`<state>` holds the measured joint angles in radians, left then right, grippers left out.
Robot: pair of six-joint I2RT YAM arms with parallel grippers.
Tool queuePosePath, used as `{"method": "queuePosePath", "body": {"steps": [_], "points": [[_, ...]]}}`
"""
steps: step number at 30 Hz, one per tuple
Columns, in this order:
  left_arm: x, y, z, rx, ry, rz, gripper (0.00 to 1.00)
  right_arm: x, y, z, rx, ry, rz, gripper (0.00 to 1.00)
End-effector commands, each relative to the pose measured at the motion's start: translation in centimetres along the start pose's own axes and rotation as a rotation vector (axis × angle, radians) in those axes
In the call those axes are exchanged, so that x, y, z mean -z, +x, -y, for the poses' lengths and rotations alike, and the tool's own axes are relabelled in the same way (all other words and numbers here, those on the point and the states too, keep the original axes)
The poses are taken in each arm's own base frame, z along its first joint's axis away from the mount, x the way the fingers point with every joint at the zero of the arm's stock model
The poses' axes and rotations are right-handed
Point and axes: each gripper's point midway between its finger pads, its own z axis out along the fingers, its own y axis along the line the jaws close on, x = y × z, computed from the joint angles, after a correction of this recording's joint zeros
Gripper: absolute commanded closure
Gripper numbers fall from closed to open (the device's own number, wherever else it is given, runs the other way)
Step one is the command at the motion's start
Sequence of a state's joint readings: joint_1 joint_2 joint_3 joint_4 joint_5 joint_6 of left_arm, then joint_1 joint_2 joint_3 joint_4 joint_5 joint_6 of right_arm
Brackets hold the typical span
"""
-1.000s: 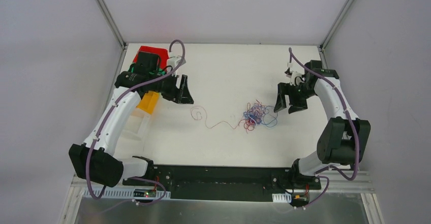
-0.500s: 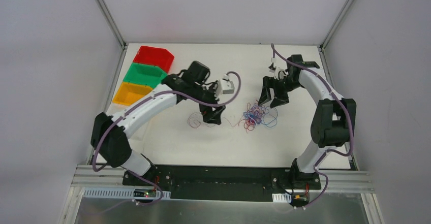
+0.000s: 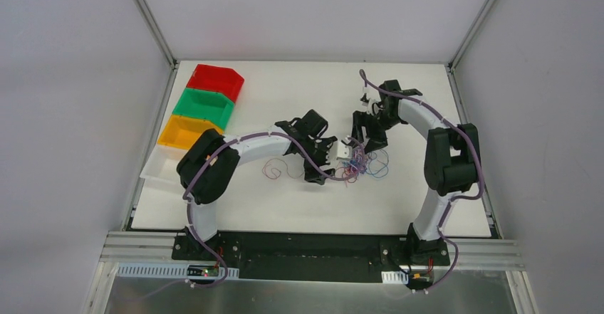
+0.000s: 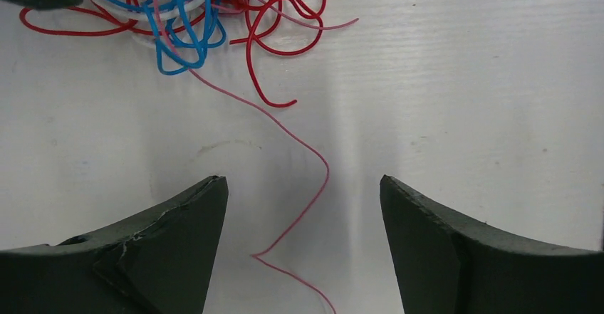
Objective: Untangle the cables
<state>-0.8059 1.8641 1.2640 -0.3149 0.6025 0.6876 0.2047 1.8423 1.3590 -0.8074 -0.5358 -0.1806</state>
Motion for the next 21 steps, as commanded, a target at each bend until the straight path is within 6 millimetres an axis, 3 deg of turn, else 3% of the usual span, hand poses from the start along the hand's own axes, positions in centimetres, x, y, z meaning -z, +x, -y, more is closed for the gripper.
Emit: {"method": "queuePosePath", "body": {"steps": [1,4,8,10,14,16,21], "points": [[-2.1,0.4,-1.4,-0.169,-0.042,-0.047,0.23,-1.7,-0.8,2.0,-0.020,0.110,0.012,0.33],[-2.8,1.9,-1.7,-0.219,-0.065,-0.121,0.39,-2.6,-0.5,3.3,-0.030,0.164,-0.014,0.40],[-0.6,1.8,-0.8,-0.268,-0.074,-0.175,0.99,-2.7,0.1,4.8,-0.024,0.230,-0.040,0.59],[2.2,0.1,-0.7,-0.216,-0.111,-0.154,1.00,-2.4,0.3,5.6,-0.007,0.276,-0.045,0.68],[10.7,-5.4,0.0,-0.032,-0.178,0.034,1.00,-2.0,1.2,7.3,0.031,0.355,-0.075,0.88],[14.7,-7.2,0.5,0.018,-0.223,0.112,1.00,-1.9,1.6,8.2,0.044,0.391,-0.090,0.97],[22.4,-9.2,1.3,0.059,-0.314,0.208,1.00,-1.3,1.9,10.4,0.057,0.462,-0.103,1.00]]}}
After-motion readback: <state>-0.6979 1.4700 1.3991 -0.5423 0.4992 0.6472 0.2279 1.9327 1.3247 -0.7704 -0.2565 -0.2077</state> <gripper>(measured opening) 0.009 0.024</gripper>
